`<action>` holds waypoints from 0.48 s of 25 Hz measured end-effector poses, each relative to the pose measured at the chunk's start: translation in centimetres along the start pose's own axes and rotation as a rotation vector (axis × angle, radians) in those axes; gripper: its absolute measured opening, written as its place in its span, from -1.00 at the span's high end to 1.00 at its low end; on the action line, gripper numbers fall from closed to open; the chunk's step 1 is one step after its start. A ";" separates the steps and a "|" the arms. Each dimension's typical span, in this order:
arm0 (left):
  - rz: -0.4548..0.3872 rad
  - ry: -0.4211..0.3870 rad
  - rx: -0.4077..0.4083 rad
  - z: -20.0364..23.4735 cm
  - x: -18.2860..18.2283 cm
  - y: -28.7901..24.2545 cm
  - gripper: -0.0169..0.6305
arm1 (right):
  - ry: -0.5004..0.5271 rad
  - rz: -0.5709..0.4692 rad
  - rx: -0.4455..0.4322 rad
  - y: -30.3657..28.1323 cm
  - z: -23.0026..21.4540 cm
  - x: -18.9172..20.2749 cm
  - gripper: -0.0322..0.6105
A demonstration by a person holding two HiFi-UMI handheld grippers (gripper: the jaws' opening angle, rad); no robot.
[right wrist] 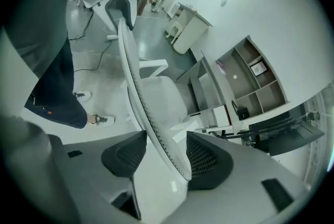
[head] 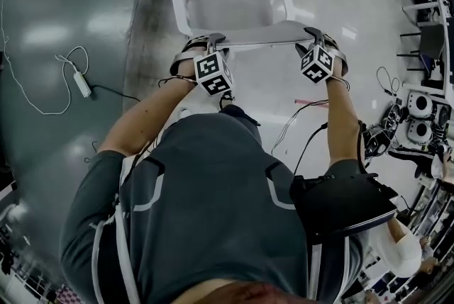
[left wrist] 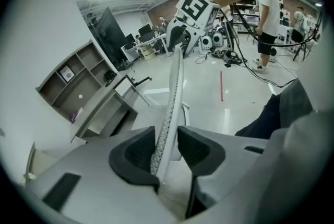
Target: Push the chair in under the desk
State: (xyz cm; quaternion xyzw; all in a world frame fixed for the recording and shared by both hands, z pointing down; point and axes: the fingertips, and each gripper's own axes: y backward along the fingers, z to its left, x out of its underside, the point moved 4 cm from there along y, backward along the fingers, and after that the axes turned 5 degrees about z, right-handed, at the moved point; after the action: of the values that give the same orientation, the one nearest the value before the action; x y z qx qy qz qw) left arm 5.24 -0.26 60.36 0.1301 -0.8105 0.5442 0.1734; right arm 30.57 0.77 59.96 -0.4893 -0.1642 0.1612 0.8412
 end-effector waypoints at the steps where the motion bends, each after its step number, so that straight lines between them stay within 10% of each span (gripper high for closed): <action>1: 0.016 0.002 -0.002 0.1 -0.1 -0.2 0.52 | 0.005 0.015 -0.008 -0.4 -0.3 0.5 0.11; 12: 0.127 0.012 0.042 0.7 -1.1 -1.3 0.50 | 0.117 0.060 -0.119 -3.9 -1.1 2.1 0.37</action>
State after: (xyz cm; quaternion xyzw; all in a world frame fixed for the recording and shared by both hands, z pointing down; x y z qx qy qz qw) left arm 6.65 -1.34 60.72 0.0788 -0.8045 0.5716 0.1407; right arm 33.32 -0.97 63.12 -0.5517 -0.1093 0.1472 0.8136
